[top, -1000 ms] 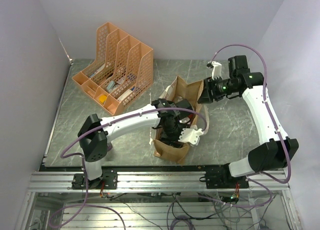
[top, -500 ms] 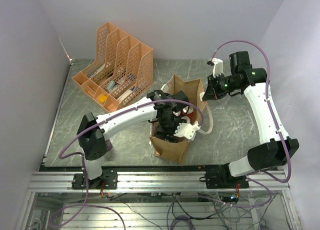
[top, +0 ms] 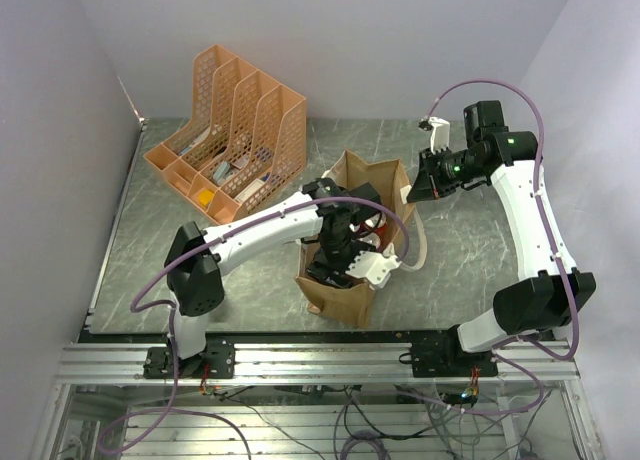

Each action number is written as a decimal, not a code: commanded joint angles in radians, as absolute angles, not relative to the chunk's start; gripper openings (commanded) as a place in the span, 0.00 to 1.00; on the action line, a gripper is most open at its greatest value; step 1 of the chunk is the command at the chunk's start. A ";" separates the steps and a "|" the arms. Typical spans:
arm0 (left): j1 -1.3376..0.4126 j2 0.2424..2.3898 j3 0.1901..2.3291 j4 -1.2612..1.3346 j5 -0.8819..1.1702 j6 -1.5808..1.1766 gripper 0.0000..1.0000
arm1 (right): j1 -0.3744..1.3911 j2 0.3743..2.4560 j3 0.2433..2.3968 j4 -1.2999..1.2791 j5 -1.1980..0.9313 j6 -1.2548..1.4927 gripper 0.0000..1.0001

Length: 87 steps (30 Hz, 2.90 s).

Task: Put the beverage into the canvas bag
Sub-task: Place the drink in the canvas bag.

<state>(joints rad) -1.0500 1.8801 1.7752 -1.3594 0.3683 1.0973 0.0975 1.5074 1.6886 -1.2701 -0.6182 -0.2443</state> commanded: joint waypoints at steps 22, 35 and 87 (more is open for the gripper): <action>-1.140 2.000 1.800 -1.309 0.449 0.957 0.16 | 0.070 1.423 1.633 -1.143 -0.663 -0.242 0.00; -1.176 2.006 1.766 -1.313 0.474 0.905 0.40 | 0.070 1.391 1.605 -1.143 -0.651 -0.257 0.00; -1.160 1.967 2.096 -1.393 0.443 0.815 0.96 | 0.071 1.369 1.601 -1.163 -0.648 -0.309 0.00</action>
<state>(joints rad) -1.1507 1.9957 2.0159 -1.3708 0.4095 0.8547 0.0795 1.4151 1.5757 -1.2064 -0.6006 -0.2810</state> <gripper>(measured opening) 0.955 0.040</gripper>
